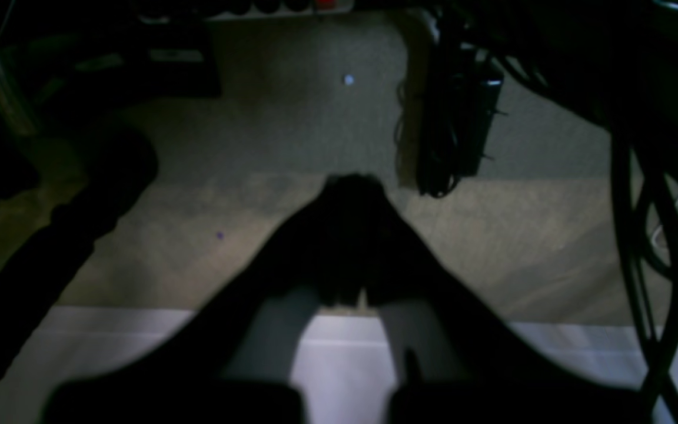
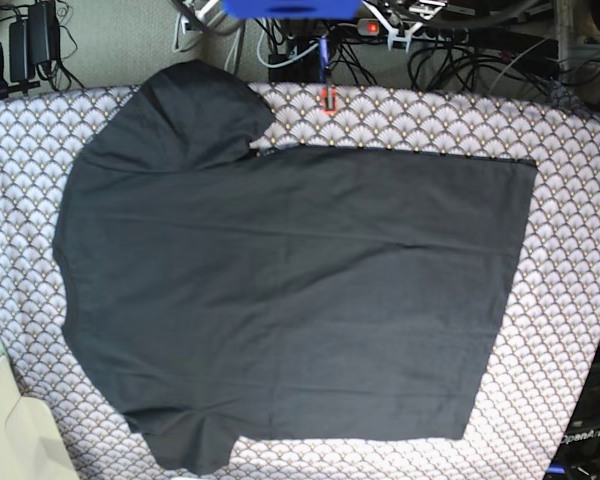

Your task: Fold the T-shirt properly

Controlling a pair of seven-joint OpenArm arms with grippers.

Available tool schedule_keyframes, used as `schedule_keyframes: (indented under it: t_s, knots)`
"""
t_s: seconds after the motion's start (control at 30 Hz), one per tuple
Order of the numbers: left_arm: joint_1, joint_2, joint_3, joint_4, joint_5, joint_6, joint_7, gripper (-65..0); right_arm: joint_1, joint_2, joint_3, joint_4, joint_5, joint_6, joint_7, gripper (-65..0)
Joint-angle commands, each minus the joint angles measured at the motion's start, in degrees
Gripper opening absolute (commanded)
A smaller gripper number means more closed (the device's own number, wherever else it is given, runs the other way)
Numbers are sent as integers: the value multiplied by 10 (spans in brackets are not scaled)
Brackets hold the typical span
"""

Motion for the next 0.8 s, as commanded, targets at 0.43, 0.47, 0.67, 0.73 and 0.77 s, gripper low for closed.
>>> schedule_keyframes:
  t_s: [0.43, 0.47, 0.67, 0.73, 0.77]
  knots:
    - [139, -22, -1, 0, -4, -12, -324, -650, -141, 30, 1, -2, 1, -6, 351, -650]
    - [149, -23, -1, 0, -4, -24, -350, -650, -153, 31, 0, -3, 1, -6, 376, -650]
    - [229, -37, -3, 0, -48, -96, -527, -650, -217, 43, 0, -3, 1, -6, 516, -650]
    - [253, -37, -3, 0, -76, -107, -590, -650, -235, 52, 1, -3, 1, -6, 569, -650]
    - [264, -37, -3, 0, -89, -114, -622, -650, -245, 56, 1, -3, 1, -6, 598, -650]
